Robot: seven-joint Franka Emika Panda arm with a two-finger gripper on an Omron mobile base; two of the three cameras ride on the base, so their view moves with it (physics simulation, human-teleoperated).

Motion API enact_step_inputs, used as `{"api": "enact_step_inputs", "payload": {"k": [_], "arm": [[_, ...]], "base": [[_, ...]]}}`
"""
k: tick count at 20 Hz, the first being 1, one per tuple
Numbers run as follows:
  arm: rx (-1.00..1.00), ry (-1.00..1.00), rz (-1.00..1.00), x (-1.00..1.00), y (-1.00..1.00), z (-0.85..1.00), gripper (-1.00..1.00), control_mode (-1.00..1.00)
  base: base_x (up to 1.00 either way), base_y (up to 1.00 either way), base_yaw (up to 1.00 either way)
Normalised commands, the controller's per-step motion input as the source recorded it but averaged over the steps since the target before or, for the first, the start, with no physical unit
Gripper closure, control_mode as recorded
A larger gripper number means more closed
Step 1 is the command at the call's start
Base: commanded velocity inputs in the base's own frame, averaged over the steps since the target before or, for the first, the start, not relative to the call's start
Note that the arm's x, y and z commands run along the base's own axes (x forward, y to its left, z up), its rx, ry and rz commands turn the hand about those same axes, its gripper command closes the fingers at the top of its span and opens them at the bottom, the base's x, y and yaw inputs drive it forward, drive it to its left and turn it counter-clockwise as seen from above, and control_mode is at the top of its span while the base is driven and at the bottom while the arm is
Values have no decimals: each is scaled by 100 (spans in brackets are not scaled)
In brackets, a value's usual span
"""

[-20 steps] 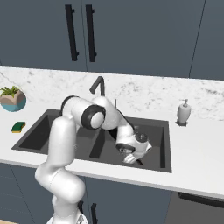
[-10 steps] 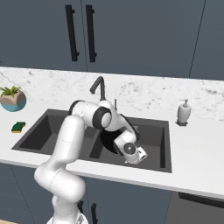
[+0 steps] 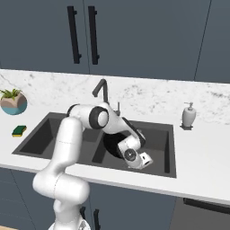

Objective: Pick the pan and sponge and place them into the sink. Then turn on the water.

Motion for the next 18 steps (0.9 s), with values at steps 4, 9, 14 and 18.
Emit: {"api": "enact_step_inputs", "payload": {"k": [4,9,14,18], "arm": [[1,0,-13,58,-58,-13,-100,-100],[9,2,-11,47,-48,0,-100,-100],[11,2,-8,25,-43,9,-100,-100],[18,5,-2,0,-37,60,-100,-100]], "base": [[0,0,0],[0,0,0],[0,0,0],[0,0,0]]}}
